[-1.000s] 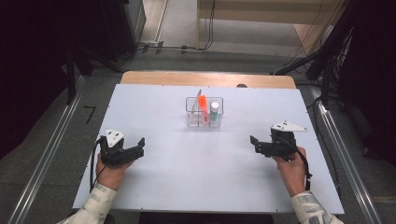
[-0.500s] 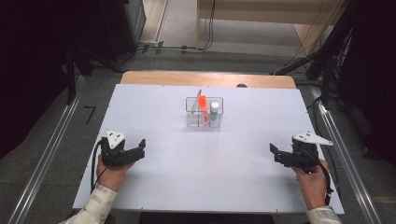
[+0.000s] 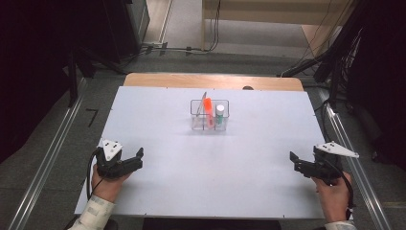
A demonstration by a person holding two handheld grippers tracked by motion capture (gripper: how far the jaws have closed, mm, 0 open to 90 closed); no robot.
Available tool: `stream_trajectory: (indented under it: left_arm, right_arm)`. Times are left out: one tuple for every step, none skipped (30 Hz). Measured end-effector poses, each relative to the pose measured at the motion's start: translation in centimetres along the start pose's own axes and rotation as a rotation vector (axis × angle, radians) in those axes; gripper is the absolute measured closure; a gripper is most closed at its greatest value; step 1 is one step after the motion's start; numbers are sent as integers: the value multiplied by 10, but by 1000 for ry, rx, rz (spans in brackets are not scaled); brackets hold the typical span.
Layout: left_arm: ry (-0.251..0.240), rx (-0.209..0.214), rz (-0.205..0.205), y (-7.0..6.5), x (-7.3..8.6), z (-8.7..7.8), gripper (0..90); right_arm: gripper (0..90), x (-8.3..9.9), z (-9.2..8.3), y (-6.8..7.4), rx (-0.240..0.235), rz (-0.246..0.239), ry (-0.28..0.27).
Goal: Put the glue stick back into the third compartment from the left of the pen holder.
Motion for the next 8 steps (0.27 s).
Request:
stream_trajectory:
  left_arm:
    - [0, -2, -5, 1, 1, -1, 116]
    - [1, -1, -10, 2, 2, -2, 116]
    - [1, -2, -12, 3, 3, -3, 116]
    - [1, 1, -12, 3, 4, -3, 113]
    - [5, 2, -11, 3, 6, -3, 108]
    - [6, 2, -13, 4, 7, -3, 105]
    - [8, -4, -17, 5, 7, -3, 95]
    - [8, -7, -20, 6, 7, -3, 82]
  right_arm:
    - [96, 1, -1, -1, 5, 0, 0]
    - [97, 1, -1, -2, 8, 3, 1]
    - [96, 2, -2, -3, 8, 1, 1]
    - [96, 3, -3, -4, 13, 3, 2]
    - [96, 3, -3, -4, 15, 2, 1]
    - [95, 4, -4, -5, 19, -4, 1]
    - [94, 5, -5, -6, 21, -4, 4]
    - [94, 5, -5, -7, 21, -4, 2]
Point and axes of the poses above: each handheld gripper's, and its own axes: z roughly forward along the jaws, x roughly out of its underside, y roughly to its left, the point moved 10 cm from there along z, roughly forward along the jaws, and after that the axes turned 11 degrees about z, right-handed, at the moved point
